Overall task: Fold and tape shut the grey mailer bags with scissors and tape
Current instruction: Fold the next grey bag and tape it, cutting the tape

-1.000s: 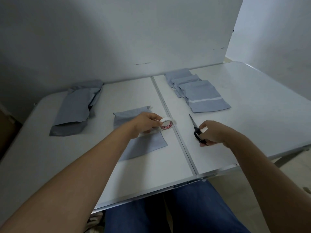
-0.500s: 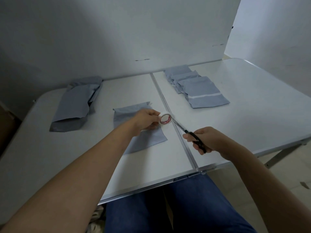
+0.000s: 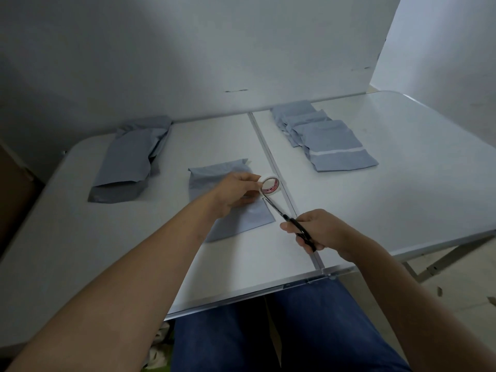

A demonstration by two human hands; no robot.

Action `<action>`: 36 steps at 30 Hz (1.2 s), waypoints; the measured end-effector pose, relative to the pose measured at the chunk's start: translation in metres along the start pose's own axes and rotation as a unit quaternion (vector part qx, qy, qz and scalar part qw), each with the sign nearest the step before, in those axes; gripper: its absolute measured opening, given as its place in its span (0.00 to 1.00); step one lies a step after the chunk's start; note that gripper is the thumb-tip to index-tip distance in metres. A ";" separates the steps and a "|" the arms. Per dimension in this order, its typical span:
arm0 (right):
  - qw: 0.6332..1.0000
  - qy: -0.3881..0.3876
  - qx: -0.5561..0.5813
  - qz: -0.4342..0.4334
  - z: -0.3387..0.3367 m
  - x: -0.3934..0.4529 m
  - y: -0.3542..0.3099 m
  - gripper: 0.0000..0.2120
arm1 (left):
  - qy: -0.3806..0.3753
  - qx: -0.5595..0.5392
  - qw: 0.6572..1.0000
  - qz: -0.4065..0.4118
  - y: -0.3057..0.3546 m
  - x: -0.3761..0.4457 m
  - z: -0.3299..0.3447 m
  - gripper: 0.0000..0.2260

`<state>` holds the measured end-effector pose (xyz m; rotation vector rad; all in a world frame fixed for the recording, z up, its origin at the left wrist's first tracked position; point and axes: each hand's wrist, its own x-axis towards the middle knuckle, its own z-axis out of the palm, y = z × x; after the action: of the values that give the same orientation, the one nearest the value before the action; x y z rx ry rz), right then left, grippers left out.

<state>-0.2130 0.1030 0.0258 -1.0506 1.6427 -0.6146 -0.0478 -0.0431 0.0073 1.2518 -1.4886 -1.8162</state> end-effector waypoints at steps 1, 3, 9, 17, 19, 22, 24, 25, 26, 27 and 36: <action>1.000 0.002 -0.002 -0.001 0.000 0.001 0.001 0.16 | 0.000 -0.006 1.000 0.002 -0.001 0.000 -0.001 0.05; 1.000 0.007 -0.016 -0.004 0.000 0.003 0.004 0.15 | -0.002 -0.017 1.000 0.005 -0.003 -0.001 -0.001 0.05; 0.991 0.052 -0.118 -0.036 -0.003 0.013 0.010 0.18 | -0.005 -0.036 0.999 0.010 -0.003 0.000 0.002 0.05; 0.999 0.019 -0.042 -0.018 0.001 0.020 0.004 0.18 | -0.009 -0.015 1.000 0.011 -0.003 0.000 0.005 0.04; 0.999 0.016 -0.023 -0.018 0.002 0.020 0.004 0.18 | -0.002 -0.008 1.000 0.011 -0.003 0.001 0.005 0.04; 1.000 0.007 0.001 -0.017 0.005 0.019 0.002 0.15 | 0.000 -0.013 1.000 0.014 -0.004 0.002 0.006 0.04; 1.000 0.005 0.003 -0.018 0.006 0.018 0.001 0.13 | 0.001 -0.017 1.000 0.016 -0.005 0.003 0.006 0.04; 1.000 0.006 0.004 -0.018 0.006 0.018 0.002 0.13 | 0.001 -0.017 1.000 0.016 -0.005 0.003 0.006 0.04; 1.000 0.007 0.005 -0.019 0.006 0.018 0.002 0.13 | 0.001 -0.019 1.000 0.015 -0.006 0.004 0.006 0.04; 1.000 0.008 0.006 -0.020 0.006 0.017 0.002 0.13 | 0.002 -0.020 1.000 0.013 -0.006 0.004 0.006 0.04; 0.999 0.031 0.005 -0.031 0.010 0.018 0.006 0.13 | 0.006 -0.024 1.000 -0.003 -0.010 0.009 0.004 0.11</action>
<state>-0.2066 0.0909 0.0091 -1.0885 1.6633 -0.7022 -0.0536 -0.0456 -0.0050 1.2436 -1.4277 -1.8335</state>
